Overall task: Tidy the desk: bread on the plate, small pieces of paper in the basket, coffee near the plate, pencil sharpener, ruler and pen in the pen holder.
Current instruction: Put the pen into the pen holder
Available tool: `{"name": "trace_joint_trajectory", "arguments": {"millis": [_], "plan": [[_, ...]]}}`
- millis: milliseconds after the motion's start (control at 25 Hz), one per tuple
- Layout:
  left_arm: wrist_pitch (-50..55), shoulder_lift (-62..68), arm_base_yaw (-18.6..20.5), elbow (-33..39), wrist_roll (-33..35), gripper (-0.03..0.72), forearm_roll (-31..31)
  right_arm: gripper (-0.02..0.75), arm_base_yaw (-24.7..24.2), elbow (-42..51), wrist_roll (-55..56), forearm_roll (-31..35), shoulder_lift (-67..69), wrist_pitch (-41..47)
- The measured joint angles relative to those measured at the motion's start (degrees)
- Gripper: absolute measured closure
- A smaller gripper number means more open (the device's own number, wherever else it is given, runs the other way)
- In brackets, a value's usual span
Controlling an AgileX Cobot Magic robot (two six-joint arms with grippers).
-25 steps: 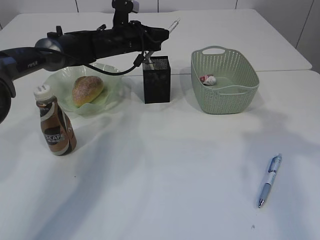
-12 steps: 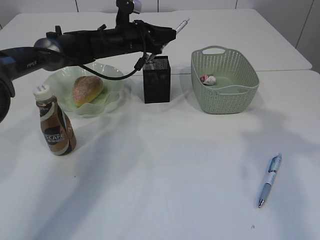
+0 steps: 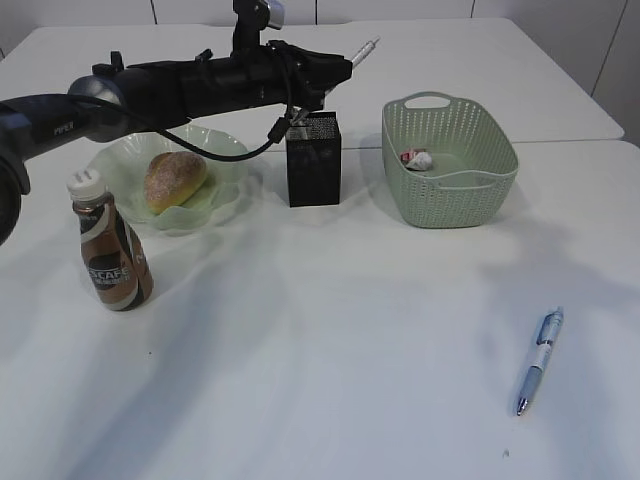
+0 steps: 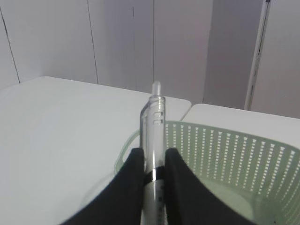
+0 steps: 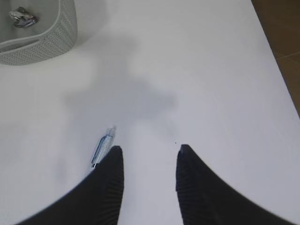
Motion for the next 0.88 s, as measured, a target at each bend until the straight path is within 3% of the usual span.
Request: {"name": "trace_joint_trajectory", "arguments": {"millis": [160, 440, 880], "plan": [[0.6, 0.0, 0.0, 0.0, 0.2, 0.579, 0.0, 0.426, 0.0, 0.0, -0.2, 0.0, 0.0, 0.0], [0.8, 0.0, 0.0, 0.0, 0.4, 0.346, 0.0, 0.426, 0.0, 0.0, -0.4, 0.4, 0.0, 0.0], [8.4, 0.0, 2.0, -0.1, -2.5, 0.318, 0.1, 0.426, 0.0, 0.0, -0.4, 0.5, 0.0, 0.0]]}}
